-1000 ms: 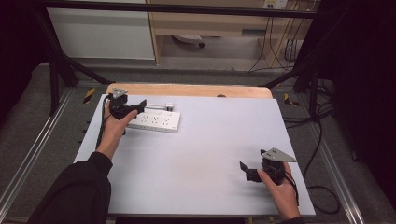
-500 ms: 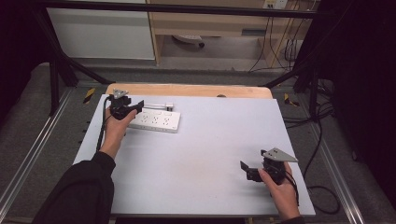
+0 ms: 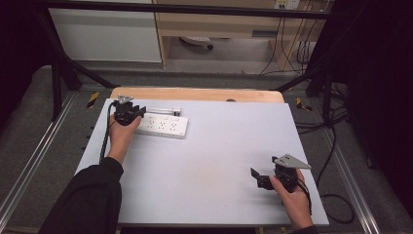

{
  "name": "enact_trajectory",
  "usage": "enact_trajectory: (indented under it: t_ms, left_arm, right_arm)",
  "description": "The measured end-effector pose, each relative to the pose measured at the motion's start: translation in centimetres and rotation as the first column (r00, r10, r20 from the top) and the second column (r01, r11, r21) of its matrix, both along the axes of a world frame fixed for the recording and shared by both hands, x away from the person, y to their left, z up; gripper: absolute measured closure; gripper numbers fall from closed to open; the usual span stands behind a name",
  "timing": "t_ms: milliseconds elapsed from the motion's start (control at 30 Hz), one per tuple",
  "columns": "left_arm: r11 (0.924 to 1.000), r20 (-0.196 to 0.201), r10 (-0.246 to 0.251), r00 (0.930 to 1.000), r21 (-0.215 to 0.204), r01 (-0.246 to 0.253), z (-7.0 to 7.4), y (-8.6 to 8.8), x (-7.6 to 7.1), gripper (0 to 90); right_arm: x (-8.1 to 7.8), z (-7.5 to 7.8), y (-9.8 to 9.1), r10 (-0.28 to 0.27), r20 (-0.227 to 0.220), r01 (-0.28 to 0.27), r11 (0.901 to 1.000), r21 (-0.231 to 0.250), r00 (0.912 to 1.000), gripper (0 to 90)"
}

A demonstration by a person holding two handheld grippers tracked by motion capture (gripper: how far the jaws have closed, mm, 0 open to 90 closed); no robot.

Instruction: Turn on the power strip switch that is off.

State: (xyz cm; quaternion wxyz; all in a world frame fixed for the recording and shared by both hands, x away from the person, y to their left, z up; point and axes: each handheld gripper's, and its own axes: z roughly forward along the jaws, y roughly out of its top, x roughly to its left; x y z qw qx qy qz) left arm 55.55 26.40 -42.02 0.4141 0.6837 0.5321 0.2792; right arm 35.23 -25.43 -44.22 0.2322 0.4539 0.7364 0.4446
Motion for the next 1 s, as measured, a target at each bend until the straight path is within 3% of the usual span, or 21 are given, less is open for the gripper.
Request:
enact_trajectory:
  t_ms: [400,533,1000]
  left_arm:
    - [0.9983,-0.038,-0.059,0.9976,-0.002,0.059,-1.1,-0.5,0.3,89.6]
    - [0.9970,-0.037,-0.075,0.9965,0.017,0.075,-1.4,-1.1,0.4,90.0]
    - [0.9972,-0.034,-0.073,0.9967,0.016,0.073,-1.8,-1.7,0.6,90.0]
  right_arm:
    - [0.0,0.0,0.0,0.001,-0.003,-0.001,1.0000,0.000,1.0000,3.6]
    - [0.0,0.0,0.0,0.001,-0.004,-0.001,1.0000,-0.001,1.0000,3.6]
    - [0.0,0.0,0.0,0.004,-0.005,-0.004,1.0000,0.004,1.0000,3.4]
